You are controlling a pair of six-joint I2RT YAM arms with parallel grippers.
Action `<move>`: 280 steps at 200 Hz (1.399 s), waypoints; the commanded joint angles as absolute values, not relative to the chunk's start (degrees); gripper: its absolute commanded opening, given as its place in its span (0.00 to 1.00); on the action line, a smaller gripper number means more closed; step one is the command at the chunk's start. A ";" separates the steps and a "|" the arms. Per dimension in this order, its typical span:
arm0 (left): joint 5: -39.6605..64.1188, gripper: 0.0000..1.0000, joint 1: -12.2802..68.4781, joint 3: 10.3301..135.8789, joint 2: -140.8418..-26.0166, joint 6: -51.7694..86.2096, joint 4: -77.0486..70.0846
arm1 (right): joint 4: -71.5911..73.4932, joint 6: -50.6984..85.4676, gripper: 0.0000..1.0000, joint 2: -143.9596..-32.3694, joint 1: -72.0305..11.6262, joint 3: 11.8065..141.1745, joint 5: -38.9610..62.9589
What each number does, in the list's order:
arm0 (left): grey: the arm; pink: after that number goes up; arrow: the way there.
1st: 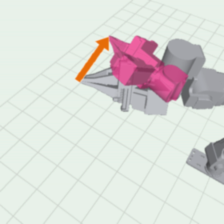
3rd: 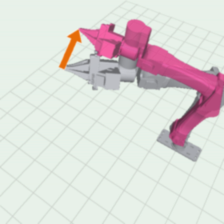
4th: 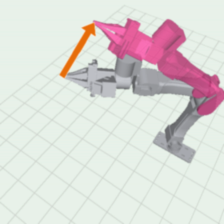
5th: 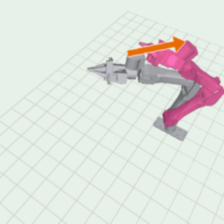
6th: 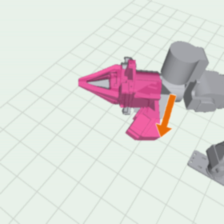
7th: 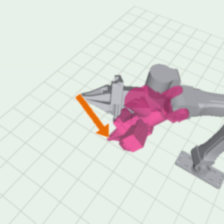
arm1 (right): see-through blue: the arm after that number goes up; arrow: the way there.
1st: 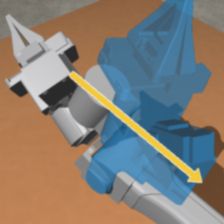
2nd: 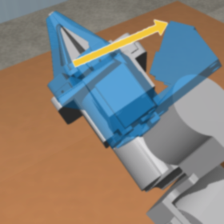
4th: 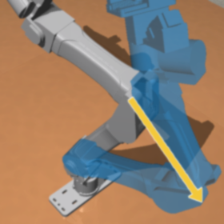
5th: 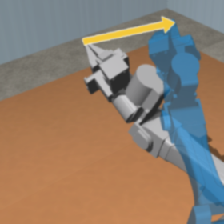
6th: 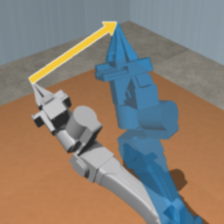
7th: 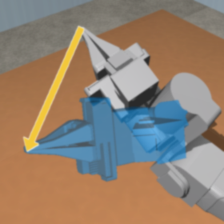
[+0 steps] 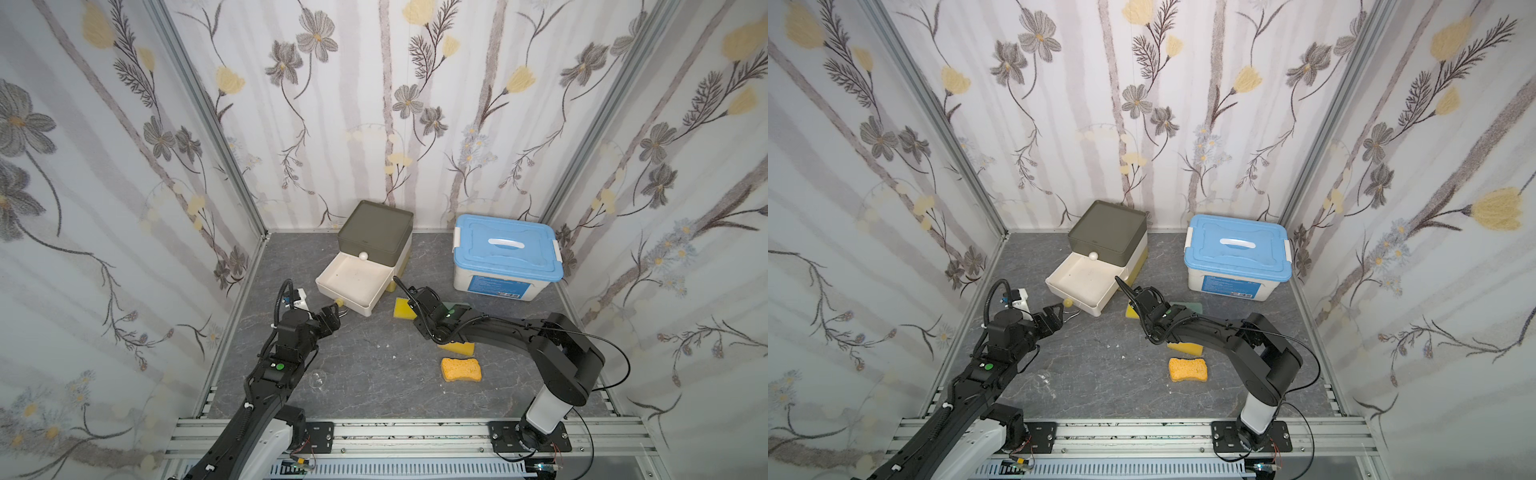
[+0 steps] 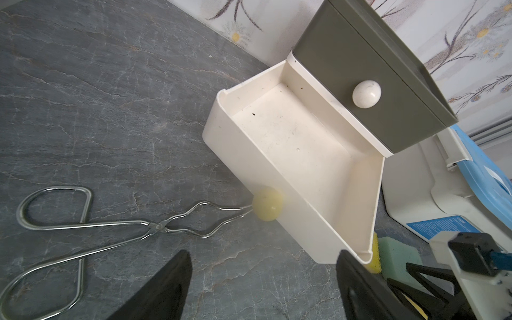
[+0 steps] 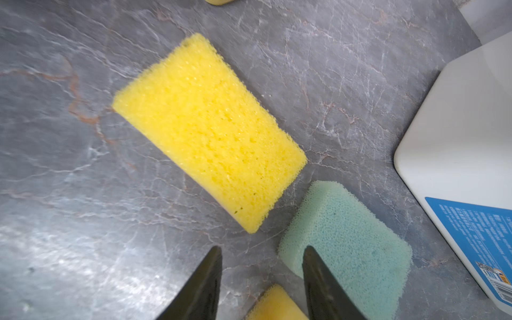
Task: Take the sponge out of the drawer
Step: Place the sponge at the center of the board, then close the drawer of the storage box.
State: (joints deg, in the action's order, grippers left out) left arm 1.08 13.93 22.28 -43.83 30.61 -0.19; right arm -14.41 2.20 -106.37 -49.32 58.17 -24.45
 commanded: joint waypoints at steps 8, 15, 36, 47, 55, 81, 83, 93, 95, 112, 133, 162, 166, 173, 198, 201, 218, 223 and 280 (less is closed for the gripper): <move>1.71 0.84 13.89 24.21 -46.66 30.75 -0.24 | -10.77 4.05 0.50 -104.09 -49.92 58.35 -21.36; 1.51 0.84 13.90 24.84 -47.54 30.75 0.50 | -10.15 4.47 0.50 -103.53 -49.92 58.44 -21.49; 1.37 0.83 13.86 26.29 -49.60 30.74 2.24 | -7.86 5.43 0.51 -101.73 -49.68 58.43 -23.16; 1.25 0.82 13.90 26.94 -50.44 30.82 3.08 | -7.01 5.91 0.52 -101.07 -49.33 58.45 -23.35; 1.06 0.82 13.89 27.33 -50.91 30.93 3.75 | -6.41 6.41 0.53 -100.61 -49.07 58.45 -22.86; -0.32 0.82 13.95 28.56 -52.84 31.66 5.92 | -3.63 6.93 0.57 -100.99 -48.06 58.58 -17.41; -0.45 0.82 13.95 28.61 -53.00 31.75 6.05 | -3.30 7.05 0.57 -101.12 -48.01 58.66 -16.72; -0.94 0.82 13.89 29.05 -53.79 32.22 6.64 | -1.95 7.64 0.59 -102.00 -47.95 59.16 -13.32; -1.00 0.82 13.91 29.10 -53.94 32.29 6.76 | -1.67 7.82 0.59 -102.21 -47.98 59.33 -12.91; -1.90 0.85 13.95 29.28 -54.65 32.74 7.43 | -0.69 10.10 0.66 -103.27 -47.99 60.77 -13.49; -2.77 0.96 13.97 29.88 -56.12 32.69 8.01 | 1.62 10.50 0.85 -102.05 -47.89 60.57 -13.17; -3.34 0.99 13.96 31.18 -59.48 33.06 7.68 | 2.71 10.88 1.00 -100.00 -47.90 60.38 -12.45; -3.77 0.99 13.97 31.47 -59.92 33.06 7.75 | 2.80 11.02 1.00 -99.71 -47.90 60.25 -12.51; -4.18 0.99 13.98 31.74 -60.64 33.11 7.82 | 3.19 11.10 1.00 -99.08 -47.90 59.92 -12.69; -3.66 0.99 13.97 32.25 -62.12 33.24 7.07 | 4.26 12.43 1.00 -96.77 -47.87 58.80 -16.10; -3.55 0.99 13.97 32.26 -62.21 33.27 6.93 | 4.35 12.90 1.00 -96.55 -47.88 58.73 -17.05; -2.59 0.99 13.97 32.20 -62.49 33.25 6.12 | 6.53 15.74 1.00 -94.65 -47.81 57.09 -22.29; -2.38 1.00 13.97 32.25 -62.49 33.31 5.98 | 7.03 16.76 1.00 -94.01 -47.81 56.63 -23.49; -1.05 1.00 14.28 32.86 -62.81 33.03 6.61 | 10.21 20.65 1.00 -88.40 -47.72 53.36 -26.97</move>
